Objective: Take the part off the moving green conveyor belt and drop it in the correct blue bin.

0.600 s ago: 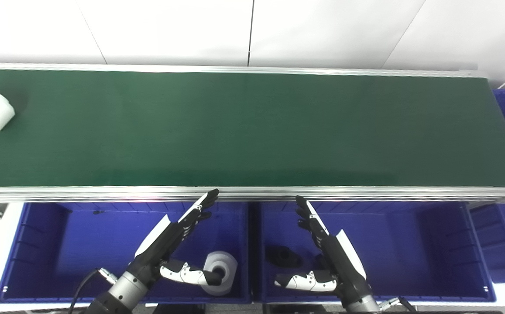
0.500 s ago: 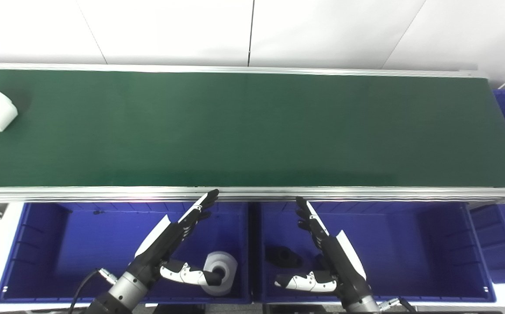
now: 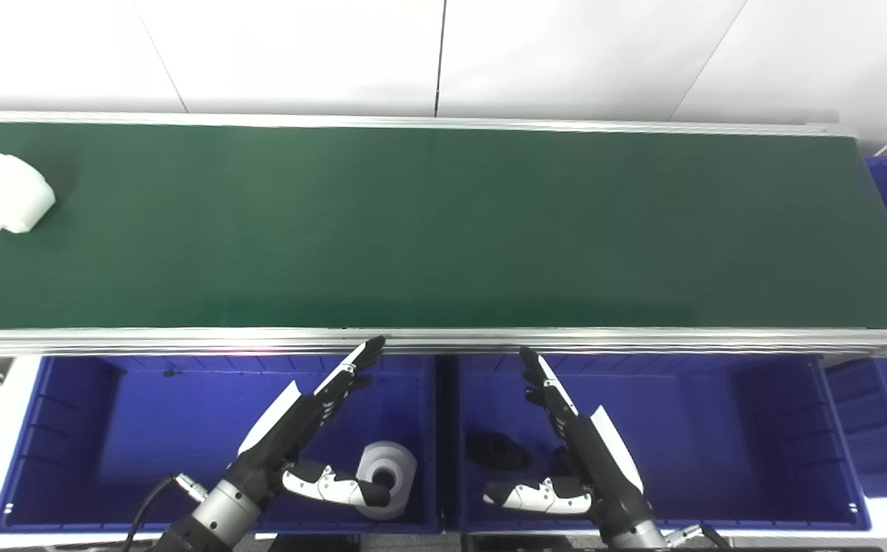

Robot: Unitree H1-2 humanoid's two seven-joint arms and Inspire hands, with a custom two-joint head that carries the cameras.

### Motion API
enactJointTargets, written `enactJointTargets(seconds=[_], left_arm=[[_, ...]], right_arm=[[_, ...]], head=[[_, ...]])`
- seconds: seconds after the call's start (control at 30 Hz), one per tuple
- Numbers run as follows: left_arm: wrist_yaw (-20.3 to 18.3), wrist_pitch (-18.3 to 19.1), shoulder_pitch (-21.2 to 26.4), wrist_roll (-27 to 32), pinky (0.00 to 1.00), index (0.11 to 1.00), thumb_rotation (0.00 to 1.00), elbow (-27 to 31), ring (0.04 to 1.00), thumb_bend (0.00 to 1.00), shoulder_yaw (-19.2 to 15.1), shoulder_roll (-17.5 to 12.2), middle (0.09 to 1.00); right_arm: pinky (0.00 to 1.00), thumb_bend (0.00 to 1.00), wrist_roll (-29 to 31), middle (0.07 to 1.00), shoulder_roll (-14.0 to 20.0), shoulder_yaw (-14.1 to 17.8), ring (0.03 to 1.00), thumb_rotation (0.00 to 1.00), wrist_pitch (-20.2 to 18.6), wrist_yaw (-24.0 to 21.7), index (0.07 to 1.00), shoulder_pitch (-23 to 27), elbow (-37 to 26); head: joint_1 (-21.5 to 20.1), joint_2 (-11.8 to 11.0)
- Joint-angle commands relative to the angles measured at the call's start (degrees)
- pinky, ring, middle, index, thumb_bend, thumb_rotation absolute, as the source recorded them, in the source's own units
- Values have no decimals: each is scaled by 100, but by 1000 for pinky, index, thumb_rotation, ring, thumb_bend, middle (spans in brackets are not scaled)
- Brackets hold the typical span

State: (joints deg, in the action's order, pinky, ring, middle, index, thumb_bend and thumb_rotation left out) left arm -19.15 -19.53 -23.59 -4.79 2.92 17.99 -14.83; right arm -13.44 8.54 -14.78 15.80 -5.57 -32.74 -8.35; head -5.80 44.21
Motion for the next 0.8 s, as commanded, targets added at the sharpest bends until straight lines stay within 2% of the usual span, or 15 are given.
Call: enactJointTargets(seconds=[0.0,0.1,0.2,0.23,0.47,0.57,0.7,0.77], left_arm=[[2,-154,-3,70,968,1000,400,115,1000,835,28,20,1000],[19,-189,-1,51,969,1000,404,95,1000,836,23,23,1000],[30,-208,-11,34,953,1000,398,29,1000,841,40,51,1000],[41,-192,-18,-16,957,1000,413,37,1000,850,49,56,1000],[139,-494,34,-210,923,1000,385,-262,1000,855,95,177,1000],[197,-580,63,-302,893,999,383,-388,993,867,95,253,1000],[248,-702,138,-374,842,989,380,-541,966,861,126,283,1000],[259,-732,193,-310,808,984,366,-635,947,851,164,275,1000]], right_arm=[[932,948,48,996,16,11,980,395,343,61,998,-50,-79],[928,945,44,998,20,11,977,392,391,69,998,-40,-34],[933,940,108,995,43,15,977,387,476,50,998,-32,66],[940,935,127,993,56,19,976,383,514,44,999,-29,99],[923,945,127,985,135,123,964,404,773,92,1000,-8,384],[926,958,53,990,152,168,970,429,859,126,1000,27,511],[956,958,69,1000,178,182,990,420,938,105,1000,93,654],[928,960,34,1000,178,189,978,425,982,133,1000,132,727]], head=[[22,-2],[48,-43],[403,-260],[403,-260],[1289,-832],[1538,-1052],[1597,-1185],[1594,-1226]])
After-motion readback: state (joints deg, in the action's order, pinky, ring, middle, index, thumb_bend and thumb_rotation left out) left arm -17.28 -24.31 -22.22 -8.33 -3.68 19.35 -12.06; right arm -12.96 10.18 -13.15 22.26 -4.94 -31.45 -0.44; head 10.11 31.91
